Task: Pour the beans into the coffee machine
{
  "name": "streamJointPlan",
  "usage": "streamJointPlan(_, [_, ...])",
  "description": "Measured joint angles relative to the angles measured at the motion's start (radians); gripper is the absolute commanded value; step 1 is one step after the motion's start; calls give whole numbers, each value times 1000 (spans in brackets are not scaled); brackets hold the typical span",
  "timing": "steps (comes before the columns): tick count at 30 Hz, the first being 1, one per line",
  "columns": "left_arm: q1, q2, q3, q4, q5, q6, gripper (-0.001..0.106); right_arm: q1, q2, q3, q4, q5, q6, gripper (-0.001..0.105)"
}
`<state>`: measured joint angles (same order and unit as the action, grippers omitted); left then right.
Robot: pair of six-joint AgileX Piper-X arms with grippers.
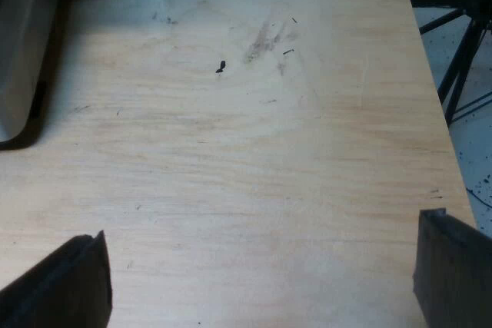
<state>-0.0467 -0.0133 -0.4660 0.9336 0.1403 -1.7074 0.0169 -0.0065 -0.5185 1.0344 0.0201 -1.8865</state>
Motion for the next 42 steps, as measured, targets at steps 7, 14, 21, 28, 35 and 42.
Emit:
streamJointPlan(7, [0,0,0,0,0,0,69,0,0,-40,46,0,0,81])
streamJointPlan(14, [0,0,-62,-1,0,0,79,87,17,-141,160,0,2,81])
streamJointPlan(21, [0,0,-102,-1,0,0,79,162,113,-236,196,-57,2,81])
streamJointPlan(28, [0,21,-148,-1,0,0,79,329,306,-359,191,-288,5,81])
streamJointPlan(35, [0,24,-148,-1,0,-10,79,474,439,-364,97,-366,5,81])
streamJointPlan(42, [0,24,-148,-1,0,-12,79,634,558,-364,-84,-361,5,81])
